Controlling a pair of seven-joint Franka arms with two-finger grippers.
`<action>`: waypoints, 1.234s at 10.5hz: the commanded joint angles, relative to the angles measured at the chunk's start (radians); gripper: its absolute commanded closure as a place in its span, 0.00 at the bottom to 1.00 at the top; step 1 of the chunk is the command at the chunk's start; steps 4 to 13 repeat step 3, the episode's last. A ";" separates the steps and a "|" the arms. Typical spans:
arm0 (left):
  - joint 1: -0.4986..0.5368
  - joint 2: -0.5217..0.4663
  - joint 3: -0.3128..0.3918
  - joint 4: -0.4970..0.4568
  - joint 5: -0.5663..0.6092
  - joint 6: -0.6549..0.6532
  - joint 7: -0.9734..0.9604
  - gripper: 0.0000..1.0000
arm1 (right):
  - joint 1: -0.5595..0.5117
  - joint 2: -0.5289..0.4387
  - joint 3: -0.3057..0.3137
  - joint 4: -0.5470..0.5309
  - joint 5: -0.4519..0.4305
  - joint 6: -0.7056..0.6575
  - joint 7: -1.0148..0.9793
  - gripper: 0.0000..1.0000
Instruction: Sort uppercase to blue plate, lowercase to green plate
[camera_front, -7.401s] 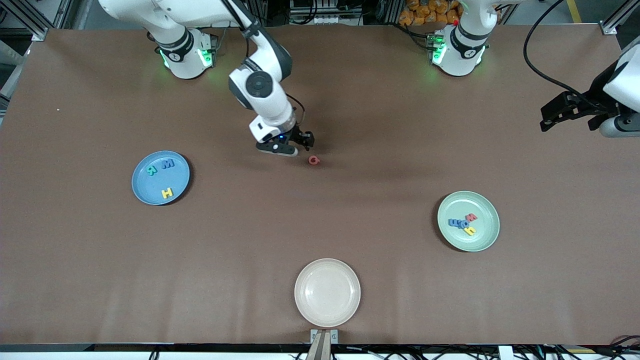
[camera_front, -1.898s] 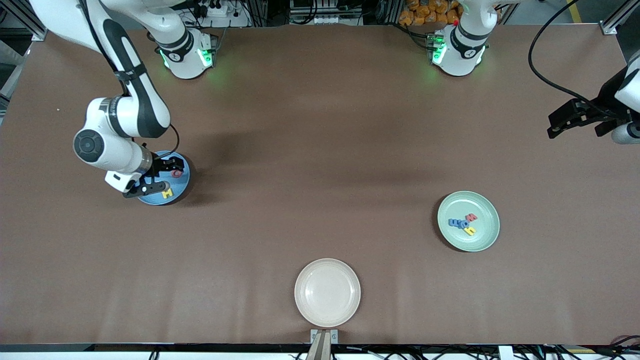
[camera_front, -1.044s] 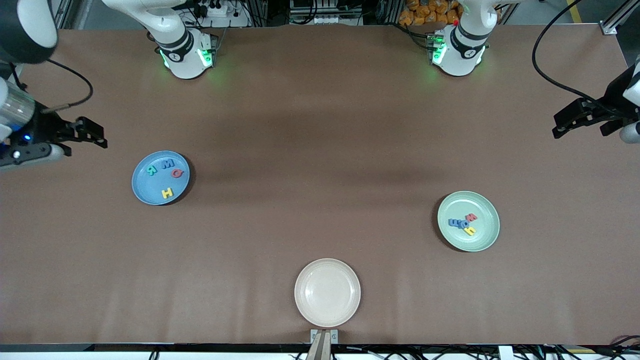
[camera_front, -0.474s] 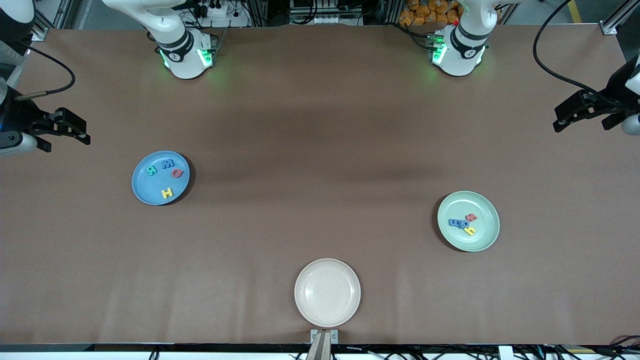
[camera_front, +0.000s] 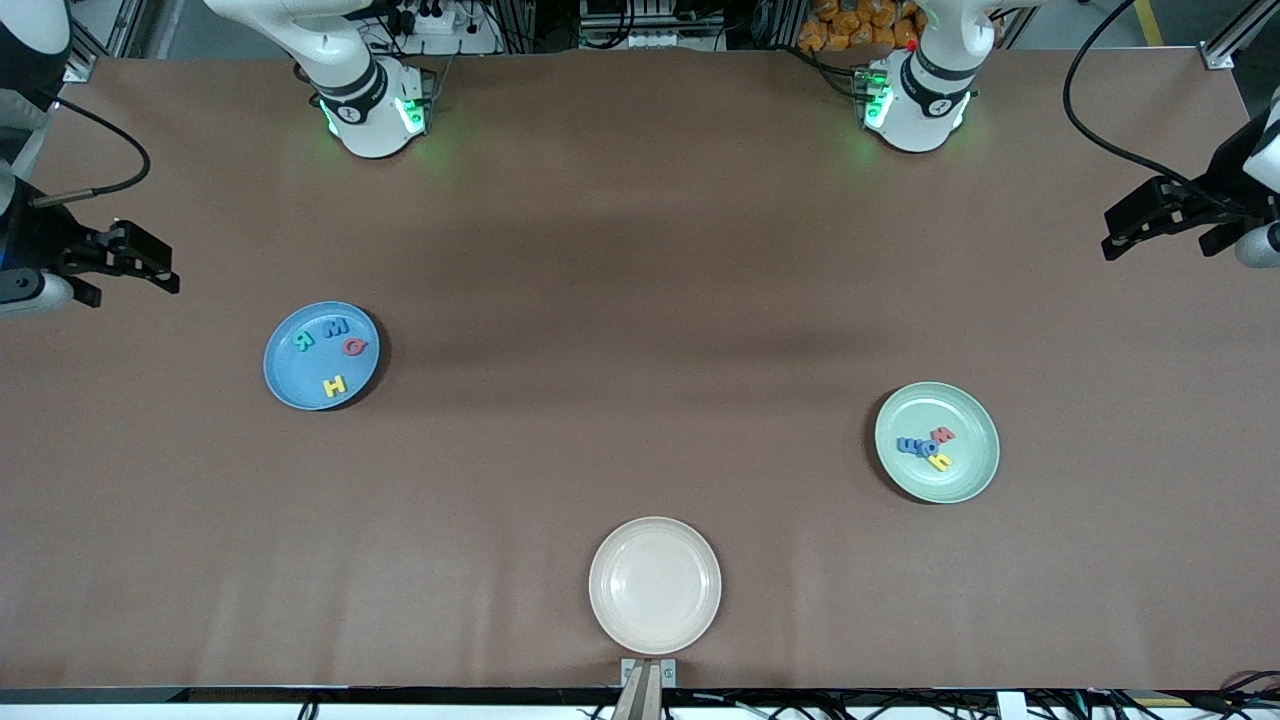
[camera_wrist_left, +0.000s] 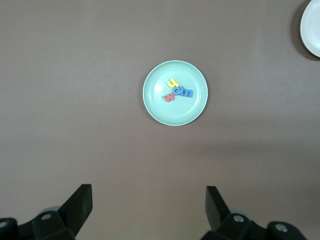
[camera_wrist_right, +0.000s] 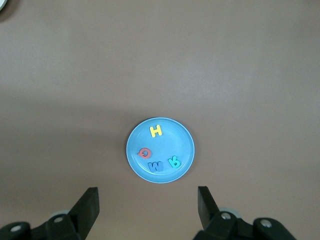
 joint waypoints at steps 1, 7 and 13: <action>0.002 -0.004 -0.002 0.011 -0.019 -0.019 0.023 0.00 | -0.011 -0.010 0.011 0.017 -0.014 -0.020 0.033 0.12; 0.002 -0.004 0.000 0.012 -0.019 -0.019 0.023 0.00 | -0.003 -0.011 0.016 0.016 -0.014 -0.020 0.035 0.12; 0.002 -0.004 0.000 0.012 -0.019 -0.019 0.023 0.00 | -0.003 -0.011 0.016 0.016 -0.014 -0.020 0.035 0.12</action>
